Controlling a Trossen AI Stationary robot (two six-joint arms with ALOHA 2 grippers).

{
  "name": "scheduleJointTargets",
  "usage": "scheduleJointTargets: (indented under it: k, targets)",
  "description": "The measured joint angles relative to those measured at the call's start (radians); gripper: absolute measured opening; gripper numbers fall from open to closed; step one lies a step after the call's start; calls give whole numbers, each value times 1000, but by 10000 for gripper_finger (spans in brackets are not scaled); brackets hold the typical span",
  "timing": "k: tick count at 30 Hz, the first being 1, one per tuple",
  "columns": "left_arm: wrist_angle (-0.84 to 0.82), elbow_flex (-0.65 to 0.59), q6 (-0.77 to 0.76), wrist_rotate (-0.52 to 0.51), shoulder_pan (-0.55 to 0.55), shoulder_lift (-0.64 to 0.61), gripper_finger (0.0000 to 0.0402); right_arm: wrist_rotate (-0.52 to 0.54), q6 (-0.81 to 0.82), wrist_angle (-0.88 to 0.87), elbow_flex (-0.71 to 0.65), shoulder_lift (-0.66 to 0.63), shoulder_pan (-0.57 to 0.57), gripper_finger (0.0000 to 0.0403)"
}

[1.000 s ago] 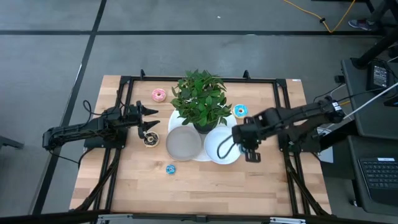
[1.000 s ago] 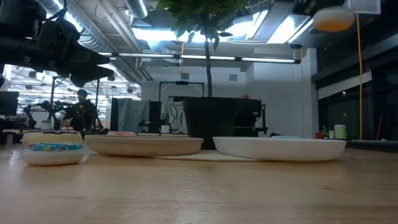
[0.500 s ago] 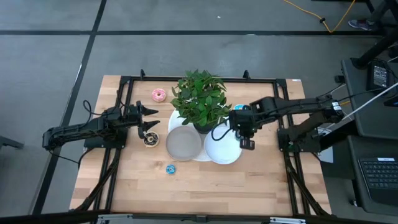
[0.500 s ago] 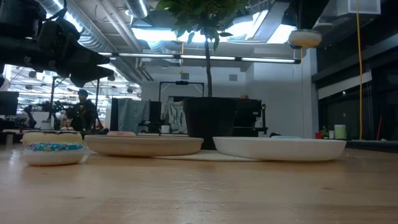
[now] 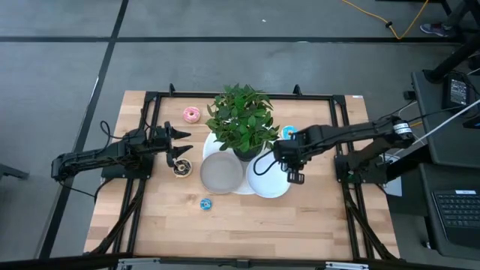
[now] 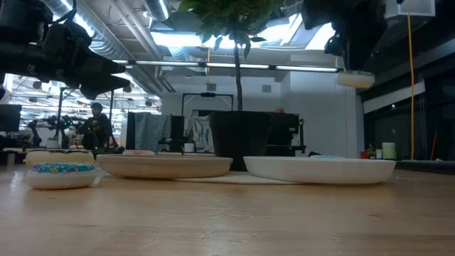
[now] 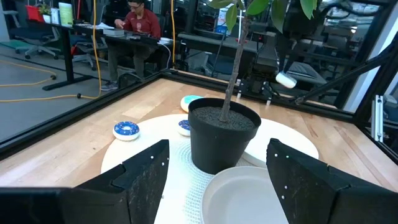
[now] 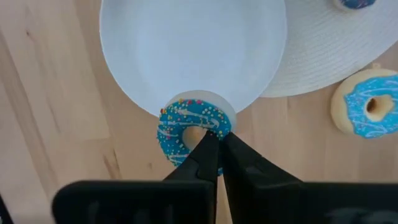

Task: Pick & Place donuts
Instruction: Put the right small light blue donut on the white plate

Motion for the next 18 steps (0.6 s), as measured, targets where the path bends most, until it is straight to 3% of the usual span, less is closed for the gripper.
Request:
scheduleJointTargets:
  k: [18]
  targets:
    - [0, 0, 0, 0, 0, 0, 260, 2, -3, 225, -191, 0, 0, 16]
